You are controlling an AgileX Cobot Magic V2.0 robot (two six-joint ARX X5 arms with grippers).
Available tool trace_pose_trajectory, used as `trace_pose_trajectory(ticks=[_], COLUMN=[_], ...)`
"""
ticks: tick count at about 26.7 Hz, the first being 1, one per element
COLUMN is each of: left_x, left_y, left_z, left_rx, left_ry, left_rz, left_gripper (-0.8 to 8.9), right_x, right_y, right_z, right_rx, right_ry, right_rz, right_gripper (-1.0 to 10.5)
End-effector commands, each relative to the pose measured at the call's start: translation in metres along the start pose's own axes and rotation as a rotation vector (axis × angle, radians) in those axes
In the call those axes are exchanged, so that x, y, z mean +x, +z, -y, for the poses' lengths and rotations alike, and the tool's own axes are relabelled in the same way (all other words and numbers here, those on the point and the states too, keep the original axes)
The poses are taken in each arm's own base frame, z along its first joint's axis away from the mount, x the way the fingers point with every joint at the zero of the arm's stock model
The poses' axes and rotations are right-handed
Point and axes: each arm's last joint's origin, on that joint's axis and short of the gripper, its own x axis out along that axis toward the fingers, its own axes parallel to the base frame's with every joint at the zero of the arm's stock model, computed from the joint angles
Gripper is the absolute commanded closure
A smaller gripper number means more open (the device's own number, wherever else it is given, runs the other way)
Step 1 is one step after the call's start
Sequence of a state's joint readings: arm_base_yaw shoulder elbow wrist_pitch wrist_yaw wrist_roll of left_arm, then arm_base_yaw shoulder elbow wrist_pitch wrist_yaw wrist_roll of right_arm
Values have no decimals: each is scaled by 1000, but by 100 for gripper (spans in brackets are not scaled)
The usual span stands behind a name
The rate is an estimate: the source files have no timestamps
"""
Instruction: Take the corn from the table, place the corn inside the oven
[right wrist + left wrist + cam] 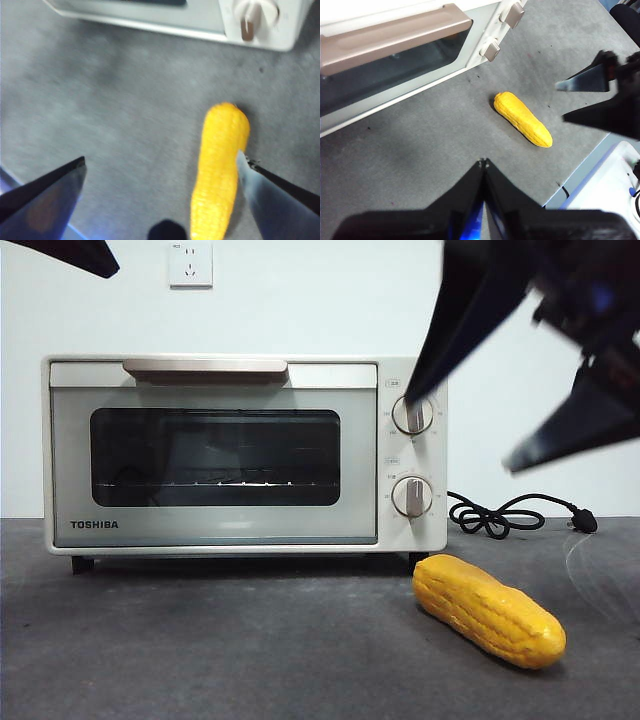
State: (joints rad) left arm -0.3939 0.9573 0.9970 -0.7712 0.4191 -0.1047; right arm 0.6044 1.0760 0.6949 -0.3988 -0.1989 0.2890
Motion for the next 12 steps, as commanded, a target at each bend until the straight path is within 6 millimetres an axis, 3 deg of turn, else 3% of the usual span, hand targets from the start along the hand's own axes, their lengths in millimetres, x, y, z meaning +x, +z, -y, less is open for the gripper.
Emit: trace_pose_trajectory(ticks=[1, 5, 12], left_x=[0, 0, 0], left_y=[0, 0, 0], left_z=[0, 0, 0], left_rx=[14, 14, 14], left_ry=[0, 0, 0], left_rz=[0, 0, 0], left_gripper=[819, 819, 818], right_x=[16, 45, 76], right_y=[-2, -10, -18], right_z=[1, 9, 19], right_rx=[-29, -29, -39], right_ry=[-44, -133, -181], right_rz=[-56, -167, -245], right_gripper=[440, 441, 447])
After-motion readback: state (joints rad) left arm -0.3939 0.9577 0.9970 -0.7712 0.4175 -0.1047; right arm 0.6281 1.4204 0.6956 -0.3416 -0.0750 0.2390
